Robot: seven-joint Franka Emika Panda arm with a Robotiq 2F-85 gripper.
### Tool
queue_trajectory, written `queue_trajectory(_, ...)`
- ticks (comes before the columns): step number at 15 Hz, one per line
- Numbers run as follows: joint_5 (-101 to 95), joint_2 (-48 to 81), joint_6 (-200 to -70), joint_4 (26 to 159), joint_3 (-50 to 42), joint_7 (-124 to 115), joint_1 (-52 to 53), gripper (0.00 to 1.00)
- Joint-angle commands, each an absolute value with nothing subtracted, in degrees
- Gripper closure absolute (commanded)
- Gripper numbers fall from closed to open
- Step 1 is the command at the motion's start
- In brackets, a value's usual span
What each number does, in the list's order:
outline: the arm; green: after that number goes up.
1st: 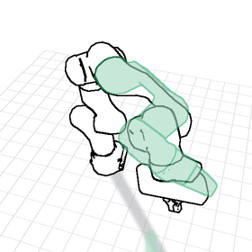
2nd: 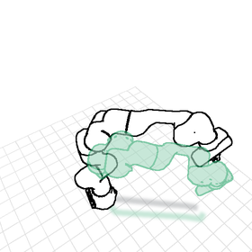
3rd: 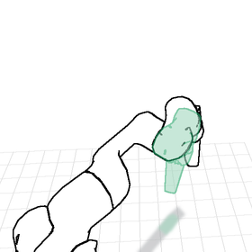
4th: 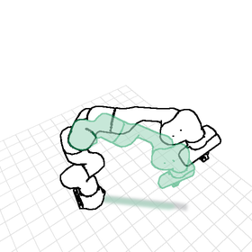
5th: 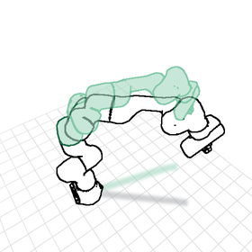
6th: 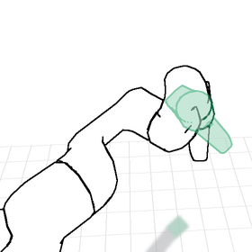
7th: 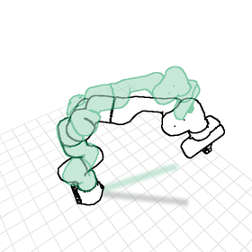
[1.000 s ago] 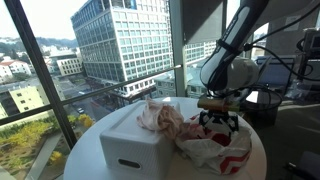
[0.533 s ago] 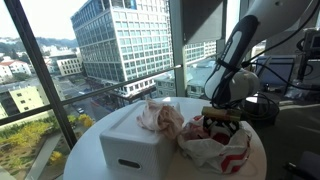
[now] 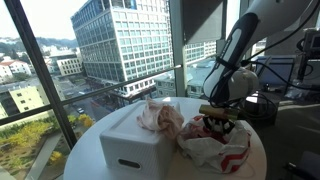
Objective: Remove the objects from the plastic bag and put them on the white basket
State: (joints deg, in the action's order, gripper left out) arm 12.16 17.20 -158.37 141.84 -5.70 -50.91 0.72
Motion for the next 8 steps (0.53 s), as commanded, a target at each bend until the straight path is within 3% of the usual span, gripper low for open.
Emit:
queue_trajectory(1,18.2,9.8,-154.1,144.2,-4.2,-49.8,-0.9,0.94)
queue_trajectory(2,20.6,7.8,-152.3,144.3,-3.7,-48.9,-1.6,0.98)
queue_trajectory(8,24.2,-5.8,-138.8,144.2,-4.1,-48.6,-2.2,0.94)
